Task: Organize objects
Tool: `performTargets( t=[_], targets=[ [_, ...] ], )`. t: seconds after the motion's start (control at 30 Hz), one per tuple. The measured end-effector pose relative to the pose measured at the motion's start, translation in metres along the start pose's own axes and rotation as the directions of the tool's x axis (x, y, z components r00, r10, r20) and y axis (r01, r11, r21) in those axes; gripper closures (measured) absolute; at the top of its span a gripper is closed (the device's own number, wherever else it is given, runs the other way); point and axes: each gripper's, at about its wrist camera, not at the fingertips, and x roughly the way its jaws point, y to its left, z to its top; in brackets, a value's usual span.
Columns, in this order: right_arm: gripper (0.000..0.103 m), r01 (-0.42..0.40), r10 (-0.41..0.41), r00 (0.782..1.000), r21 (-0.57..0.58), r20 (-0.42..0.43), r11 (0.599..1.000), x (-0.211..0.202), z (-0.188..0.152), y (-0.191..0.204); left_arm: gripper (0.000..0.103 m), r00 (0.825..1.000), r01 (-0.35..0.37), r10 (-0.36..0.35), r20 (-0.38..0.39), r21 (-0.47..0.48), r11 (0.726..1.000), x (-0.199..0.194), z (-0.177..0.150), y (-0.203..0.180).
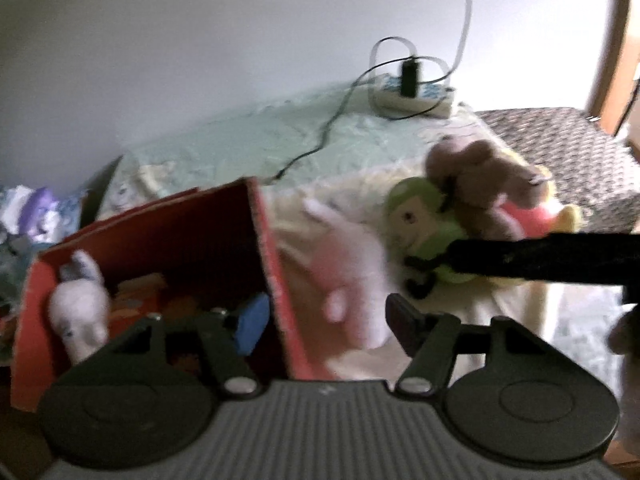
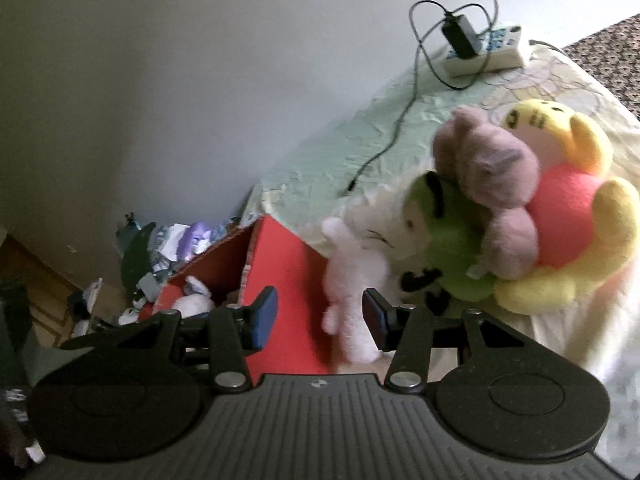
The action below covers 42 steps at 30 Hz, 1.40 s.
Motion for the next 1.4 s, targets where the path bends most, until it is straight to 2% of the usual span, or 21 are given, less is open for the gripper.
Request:
performTargets(
  t=[0.1,0.3,0.4,0.77,0.87,0.97,1.17,1.27,1.33,1.4],
  targets=[
    [0.052,0.021,-0.021,1.0,0.007,-0.015,1.0,0.006,-0.002,-0.013,0.037,0.999,0.03,-0.03,0.02,0.019,0.999,0.002,-0.002,-0.005],
    [0.052,0.052,-0.05,0.996,0.025,-0.068,0.998,0.028,-0.007,-0.033,0.038,0.989,0.144,-0.145,0.039,0.016,0.989,0.005,-0.005,-0.008],
    [0.052,0.054,-0.051,0.994,0.021,-0.096,0.998,0.041,-0.008,-0.038,0.038,0.984,0.168,-0.169,0.047,0.035,0.985,0.007,-0.008,-0.011],
    [0.05,0.05,-0.045,0.984,0.025,-0.174,0.998,0.081,-0.005,-0.05,0.039,0.98,0.196,-0.196,0.033,0.002,0.981,0.021,-0.003,0.01],
    [0.046,0.052,-0.046,0.981,0.024,-0.188,0.998,0.09,-0.005,-0.051,0.039,0.98,0.195,-0.195,0.03,0.01,0.981,0.025,-0.001,0.012],
    [0.046,0.031,-0.022,0.977,0.041,-0.212,0.999,0.098,-0.006,-0.053,0.039,0.98,0.195,-0.195,0.029,-0.001,0.981,0.029,0.0,0.018],
    [0.057,-0.024,0.043,0.966,0.079,-0.256,0.997,0.107,-0.012,-0.057,0.039,0.978,0.21,-0.209,0.022,-0.035,0.977,0.036,0.002,0.027],
    [0.066,-0.048,0.065,0.964,0.07,-0.259,0.996,0.102,-0.011,-0.058,0.039,0.977,0.211,-0.211,0.026,-0.022,0.977,0.034,0.002,0.024],
    [0.078,-0.065,0.081,0.964,0.073,-0.252,0.995,0.095,-0.011,-0.061,0.039,0.976,0.217,-0.217,0.031,-0.007,0.976,0.03,0.002,0.021],
    [0.081,-0.087,0.101,0.965,0.07,-0.242,0.994,0.086,-0.01,-0.064,0.039,0.975,0.219,-0.219,0.039,0.017,0.976,0.025,0.0,0.016]
  ],
)
